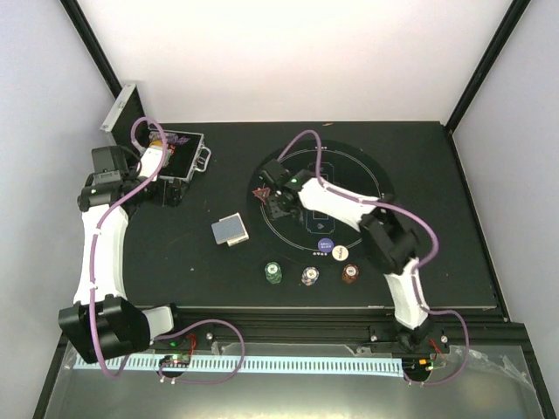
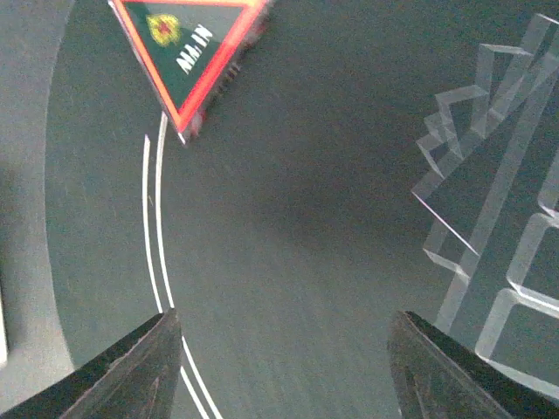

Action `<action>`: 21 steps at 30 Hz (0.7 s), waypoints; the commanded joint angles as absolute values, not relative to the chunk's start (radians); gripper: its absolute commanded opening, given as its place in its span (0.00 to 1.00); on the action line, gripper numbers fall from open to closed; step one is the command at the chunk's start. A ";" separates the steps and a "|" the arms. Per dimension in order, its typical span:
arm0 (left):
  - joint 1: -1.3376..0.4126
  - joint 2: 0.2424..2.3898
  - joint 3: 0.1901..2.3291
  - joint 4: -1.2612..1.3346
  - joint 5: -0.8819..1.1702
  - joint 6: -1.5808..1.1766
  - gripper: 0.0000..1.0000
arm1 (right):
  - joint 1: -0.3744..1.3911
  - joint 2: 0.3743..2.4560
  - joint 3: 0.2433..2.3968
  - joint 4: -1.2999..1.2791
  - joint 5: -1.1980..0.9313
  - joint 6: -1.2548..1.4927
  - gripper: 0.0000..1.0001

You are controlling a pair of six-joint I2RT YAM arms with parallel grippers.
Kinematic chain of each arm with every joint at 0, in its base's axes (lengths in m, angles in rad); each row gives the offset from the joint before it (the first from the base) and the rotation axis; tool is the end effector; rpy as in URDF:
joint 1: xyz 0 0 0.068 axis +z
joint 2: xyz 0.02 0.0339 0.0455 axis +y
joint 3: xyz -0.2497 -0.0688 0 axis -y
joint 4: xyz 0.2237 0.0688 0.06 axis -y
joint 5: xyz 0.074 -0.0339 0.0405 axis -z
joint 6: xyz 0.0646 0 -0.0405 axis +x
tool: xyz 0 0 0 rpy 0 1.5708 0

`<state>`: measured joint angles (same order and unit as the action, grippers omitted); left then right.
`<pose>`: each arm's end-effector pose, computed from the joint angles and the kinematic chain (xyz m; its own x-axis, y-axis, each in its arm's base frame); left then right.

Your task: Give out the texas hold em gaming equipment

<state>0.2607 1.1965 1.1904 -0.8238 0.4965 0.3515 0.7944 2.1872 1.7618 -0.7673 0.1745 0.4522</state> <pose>0.2408 0.0324 0.3080 -0.6404 0.1425 -0.7547 0.3243 0.9409 -0.0976 0.3189 0.3087 0.1517 -0.8731 -0.2749 -0.4025 -0.3070 0.9516 0.0162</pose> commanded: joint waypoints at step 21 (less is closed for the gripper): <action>0.268 1.345 1.330 -0.985 0.604 0.518 0.99 | 0.793 1.623 0.933 -0.596 0.152 0.554 0.58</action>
